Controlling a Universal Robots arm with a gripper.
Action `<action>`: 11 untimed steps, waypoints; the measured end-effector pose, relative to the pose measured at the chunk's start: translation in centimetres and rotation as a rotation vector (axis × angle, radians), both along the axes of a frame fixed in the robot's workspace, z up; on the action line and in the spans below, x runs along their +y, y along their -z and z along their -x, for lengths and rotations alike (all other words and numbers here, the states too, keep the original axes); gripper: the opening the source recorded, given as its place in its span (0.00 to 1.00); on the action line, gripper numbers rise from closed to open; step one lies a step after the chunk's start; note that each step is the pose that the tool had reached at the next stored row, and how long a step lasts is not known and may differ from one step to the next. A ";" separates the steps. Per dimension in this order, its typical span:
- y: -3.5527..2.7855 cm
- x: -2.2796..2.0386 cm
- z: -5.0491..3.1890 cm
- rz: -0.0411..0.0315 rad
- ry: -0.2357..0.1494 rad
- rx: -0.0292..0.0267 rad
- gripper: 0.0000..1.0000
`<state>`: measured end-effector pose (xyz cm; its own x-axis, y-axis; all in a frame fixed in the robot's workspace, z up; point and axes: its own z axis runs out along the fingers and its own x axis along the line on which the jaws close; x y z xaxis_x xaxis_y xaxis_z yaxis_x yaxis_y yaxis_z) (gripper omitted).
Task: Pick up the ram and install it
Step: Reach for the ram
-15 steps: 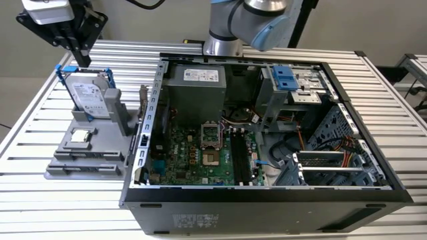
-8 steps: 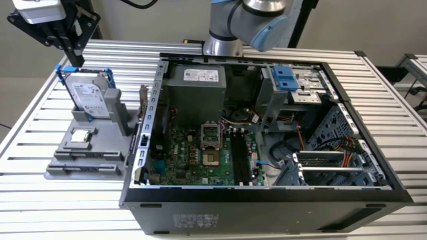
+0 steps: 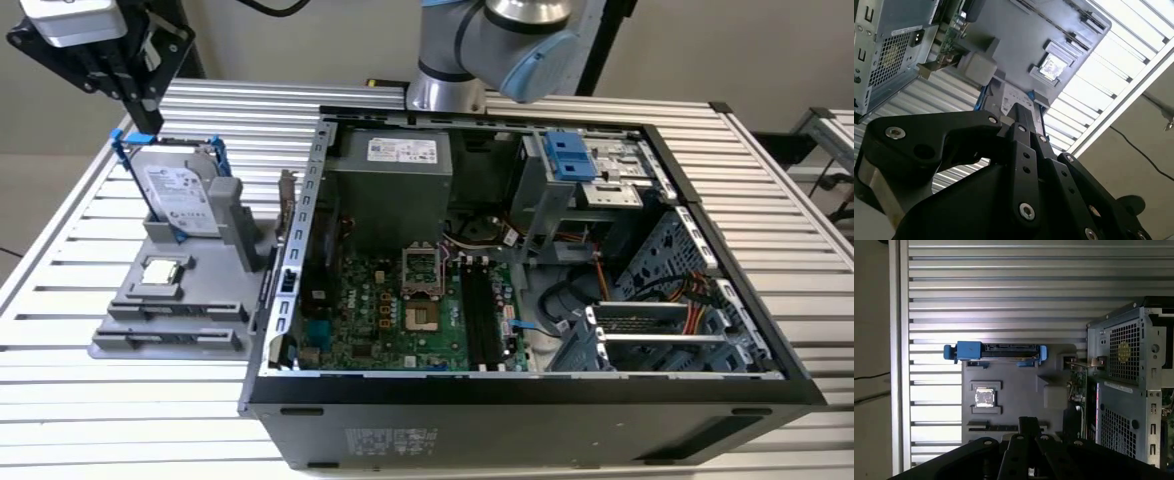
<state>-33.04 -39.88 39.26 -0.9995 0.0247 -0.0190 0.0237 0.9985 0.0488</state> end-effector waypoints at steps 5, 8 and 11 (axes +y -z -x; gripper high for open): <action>0.01 -0.07 0.43 0.0000 0.000 -0.0001 0.00; 0.02 -0.30 0.71 0.0000 0.000 0.0000 0.00; 0.03 -0.63 0.92 0.0000 0.000 0.0000 0.00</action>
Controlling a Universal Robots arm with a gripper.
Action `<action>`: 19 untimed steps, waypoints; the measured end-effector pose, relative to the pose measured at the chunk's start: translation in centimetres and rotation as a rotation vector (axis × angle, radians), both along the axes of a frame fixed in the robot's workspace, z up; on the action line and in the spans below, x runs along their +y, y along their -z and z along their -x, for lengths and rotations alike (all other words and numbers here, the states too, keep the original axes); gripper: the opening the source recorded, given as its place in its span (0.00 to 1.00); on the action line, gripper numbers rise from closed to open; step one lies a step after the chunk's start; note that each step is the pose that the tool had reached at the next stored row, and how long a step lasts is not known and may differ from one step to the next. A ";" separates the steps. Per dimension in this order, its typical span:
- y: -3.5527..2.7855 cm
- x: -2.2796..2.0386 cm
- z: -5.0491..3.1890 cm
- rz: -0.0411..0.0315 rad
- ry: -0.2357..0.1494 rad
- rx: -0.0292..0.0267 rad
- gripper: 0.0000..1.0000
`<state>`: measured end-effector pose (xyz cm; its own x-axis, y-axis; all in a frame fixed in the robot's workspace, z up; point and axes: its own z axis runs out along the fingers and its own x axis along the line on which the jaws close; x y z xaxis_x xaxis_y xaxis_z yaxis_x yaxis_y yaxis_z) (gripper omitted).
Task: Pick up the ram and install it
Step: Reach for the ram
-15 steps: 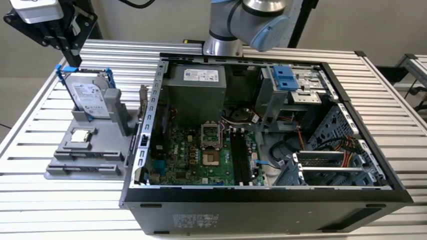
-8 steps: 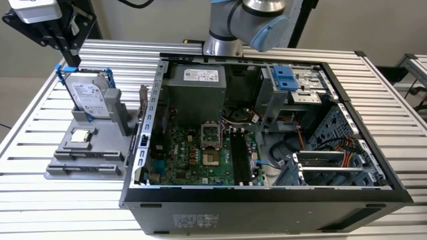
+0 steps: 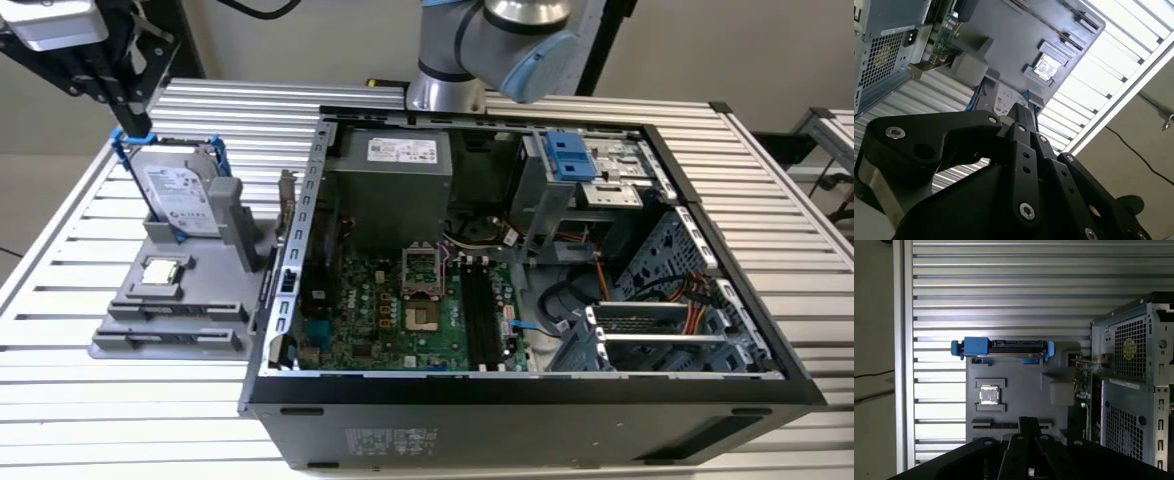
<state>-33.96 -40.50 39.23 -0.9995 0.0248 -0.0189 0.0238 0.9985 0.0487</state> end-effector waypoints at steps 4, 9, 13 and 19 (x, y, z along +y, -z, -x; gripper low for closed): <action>0.03 -0.72 0.20 0.0000 0.000 0.0000 0.00; 0.07 -1.91 0.31 0.0000 0.000 0.0000 0.00; 0.11 -2.79 0.38 0.0000 0.000 0.0000 0.00; 0.17 -4.26 0.47 0.0001 0.000 0.0001 0.00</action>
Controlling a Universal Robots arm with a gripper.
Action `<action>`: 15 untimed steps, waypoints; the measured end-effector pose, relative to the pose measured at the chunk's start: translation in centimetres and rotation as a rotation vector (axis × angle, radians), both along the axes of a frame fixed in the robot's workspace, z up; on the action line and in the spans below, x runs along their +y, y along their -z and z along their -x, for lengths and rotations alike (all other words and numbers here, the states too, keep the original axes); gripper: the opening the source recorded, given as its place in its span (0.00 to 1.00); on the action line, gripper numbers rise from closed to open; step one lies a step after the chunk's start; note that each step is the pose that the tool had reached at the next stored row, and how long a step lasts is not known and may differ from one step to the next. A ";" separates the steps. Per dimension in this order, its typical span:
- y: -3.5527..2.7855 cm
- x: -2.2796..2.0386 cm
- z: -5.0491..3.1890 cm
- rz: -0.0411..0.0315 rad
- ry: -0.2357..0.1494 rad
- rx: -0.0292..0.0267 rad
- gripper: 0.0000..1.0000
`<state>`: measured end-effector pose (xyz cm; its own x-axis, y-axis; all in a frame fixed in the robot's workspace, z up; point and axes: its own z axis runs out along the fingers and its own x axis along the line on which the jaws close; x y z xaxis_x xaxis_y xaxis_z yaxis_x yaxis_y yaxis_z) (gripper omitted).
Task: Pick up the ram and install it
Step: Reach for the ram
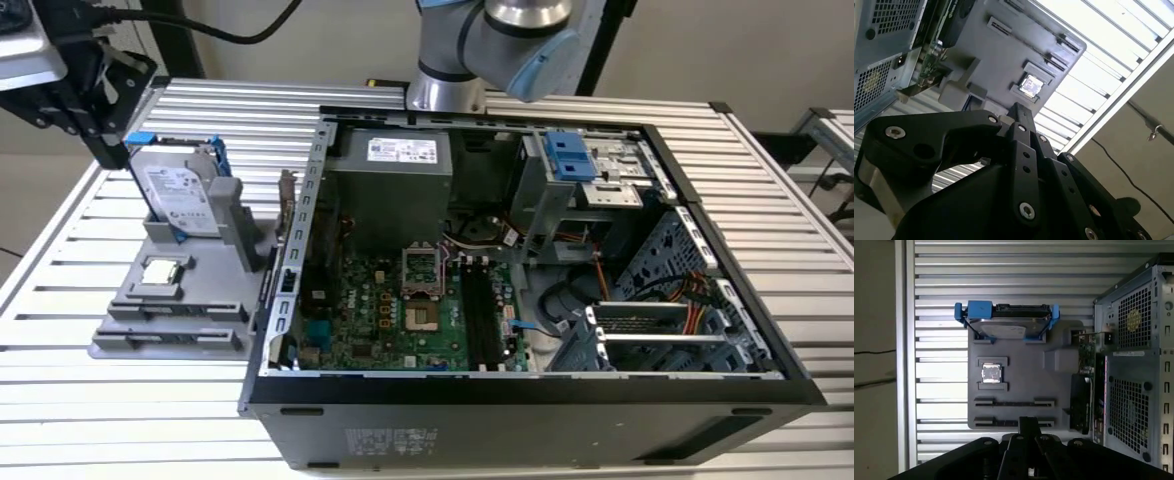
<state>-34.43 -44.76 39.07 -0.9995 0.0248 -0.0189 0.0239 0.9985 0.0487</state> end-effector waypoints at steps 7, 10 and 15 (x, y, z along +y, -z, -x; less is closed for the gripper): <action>0.06 -1.43 0.06 -0.0002 -0.002 -0.0003 0.00; 0.08 -1.80 0.08 -0.0004 -0.005 -0.0007 0.00; 0.10 -2.22 0.11 -0.0003 -0.008 -0.0009 0.00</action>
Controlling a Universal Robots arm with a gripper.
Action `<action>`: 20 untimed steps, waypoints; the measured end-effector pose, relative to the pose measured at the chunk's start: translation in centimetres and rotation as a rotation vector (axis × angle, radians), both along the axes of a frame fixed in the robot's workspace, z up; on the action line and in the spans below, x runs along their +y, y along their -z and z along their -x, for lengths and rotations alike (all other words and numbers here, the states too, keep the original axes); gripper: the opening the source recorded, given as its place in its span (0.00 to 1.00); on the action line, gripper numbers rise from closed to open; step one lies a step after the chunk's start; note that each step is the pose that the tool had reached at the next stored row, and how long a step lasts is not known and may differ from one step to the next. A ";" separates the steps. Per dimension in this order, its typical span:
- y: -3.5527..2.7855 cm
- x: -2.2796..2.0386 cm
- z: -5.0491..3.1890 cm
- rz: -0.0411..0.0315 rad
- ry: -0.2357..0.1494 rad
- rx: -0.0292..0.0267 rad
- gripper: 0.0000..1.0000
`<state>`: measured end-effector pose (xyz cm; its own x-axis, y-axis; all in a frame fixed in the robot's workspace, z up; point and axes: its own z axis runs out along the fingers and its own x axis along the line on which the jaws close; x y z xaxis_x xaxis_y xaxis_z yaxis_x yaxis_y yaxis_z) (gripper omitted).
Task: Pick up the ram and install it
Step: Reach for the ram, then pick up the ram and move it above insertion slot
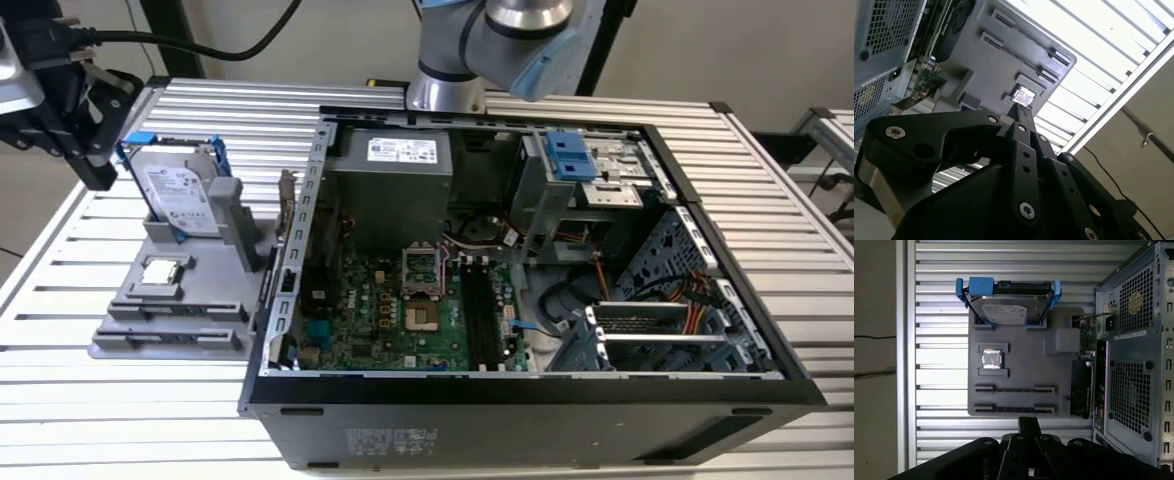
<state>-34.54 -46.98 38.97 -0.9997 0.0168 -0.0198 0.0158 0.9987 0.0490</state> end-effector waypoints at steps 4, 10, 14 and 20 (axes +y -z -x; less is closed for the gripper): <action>0.00 -0.04 0.02 0.0000 -0.001 -0.0001 0.00; 0.01 -0.08 0.04 0.0000 -0.001 0.0000 0.00; 0.02 -0.08 0.04 0.0000 -0.001 0.0000 0.00; 0.02 -0.08 0.04 0.0000 -0.006 0.0000 0.00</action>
